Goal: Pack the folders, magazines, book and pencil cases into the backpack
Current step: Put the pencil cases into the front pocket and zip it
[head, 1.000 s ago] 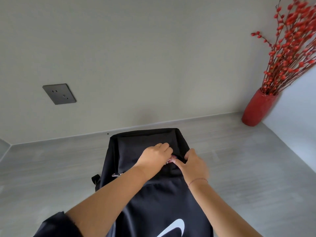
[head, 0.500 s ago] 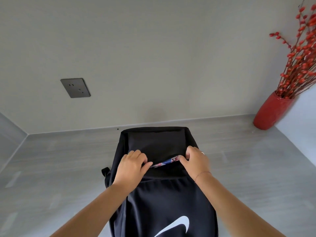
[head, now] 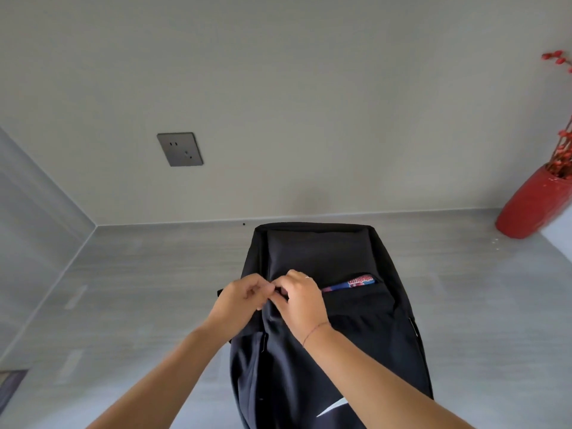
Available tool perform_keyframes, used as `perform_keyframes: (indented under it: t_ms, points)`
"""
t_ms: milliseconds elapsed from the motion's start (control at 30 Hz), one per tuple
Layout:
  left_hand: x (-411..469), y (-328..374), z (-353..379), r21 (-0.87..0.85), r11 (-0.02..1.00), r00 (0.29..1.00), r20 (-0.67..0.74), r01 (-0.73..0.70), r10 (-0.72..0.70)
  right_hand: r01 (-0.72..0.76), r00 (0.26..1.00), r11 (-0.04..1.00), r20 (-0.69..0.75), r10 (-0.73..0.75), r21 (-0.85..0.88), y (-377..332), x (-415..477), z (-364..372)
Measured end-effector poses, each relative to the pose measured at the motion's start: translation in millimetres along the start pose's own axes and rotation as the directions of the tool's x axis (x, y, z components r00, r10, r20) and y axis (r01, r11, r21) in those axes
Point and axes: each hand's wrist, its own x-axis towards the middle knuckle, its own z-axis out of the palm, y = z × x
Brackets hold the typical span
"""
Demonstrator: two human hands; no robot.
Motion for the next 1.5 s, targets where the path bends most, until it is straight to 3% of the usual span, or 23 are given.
perform_keyframes:
  t_ms: [100,167,267,367,467,600,700,767,867,967,1100,1233,1333,1433,1500]
  points:
    - [-4,-4,4,-0.116,0.993,0.995,-0.087,0.028,-0.038,-0.042,0.998,0.998,-0.045,0.045,0.056,0,-8,1]
    - [-1,-8,15,-0.165,0.980,0.981,-0.138,0.111,-0.135,-0.042,0.995,0.997,-0.084,0.048,0.069,-1,-13,2]
    - [3,-4,37,-0.255,0.916,0.934,-0.098,0.310,-0.344,-0.037,0.983,0.999,-0.177,0.042,0.031,-7,-17,-3]
    - [6,4,51,-0.256,0.899,0.915,-0.105,0.355,-0.391,-0.038,0.958,0.997,-0.287,0.018,-0.067,-6,-21,-13]
    - [11,12,58,-0.193,0.929,0.937,-0.090,0.315,-0.336,-0.089,0.956,0.995,-0.283,0.074,-0.040,4,-26,-18]
    - [17,26,64,0.013,0.969,0.962,-0.121,0.246,-0.243,-0.123,0.953,0.990,-0.271,0.139,0.075,9,-33,-21]
    - [12,30,65,0.029,0.970,0.962,-0.135,0.243,-0.237,-0.249,0.916,0.920,-0.234,0.325,0.304,10,-36,-29]
    - [3,30,66,0.093,0.989,0.987,-0.127,0.114,-0.102,-0.302,0.874,0.841,-0.223,0.432,0.449,14,-35,-36]
    - [-11,23,68,0.258,0.945,0.975,-0.043,-0.199,0.217,-0.289,0.867,0.832,-0.238,0.437,0.473,19,-34,-44]
    - [-12,18,70,0.448,0.853,0.940,-0.072,-0.269,0.334,-0.280,0.875,0.862,-0.256,0.410,0.424,20,-38,-44]
    - [-7,18,65,0.446,0.873,0.925,-0.209,-0.198,0.317,-0.296,0.807,0.850,-0.362,0.467,0.435,39,-40,-60]
    - [-5,8,55,0.453,0.880,0.932,-0.239,-0.142,0.274,-0.410,0.664,0.758,-0.404,0.629,0.507,94,-41,-95]
    - [-1,8,58,0.453,0.879,0.940,-0.211,-0.150,0.269,-0.519,0.578,0.668,-0.357,0.734,0.533,130,-46,-112]
    - [-3,9,62,0.332,0.929,0.956,-0.178,-0.163,0.231,-0.623,0.594,0.650,-0.278,0.755,0.435,144,-49,-115]
    - [-10,1,57,0.197,0.975,0.955,-0.257,-0.102,0.151,-0.654,0.639,0.720,-0.338,0.691,0.233,135,-50,-113]
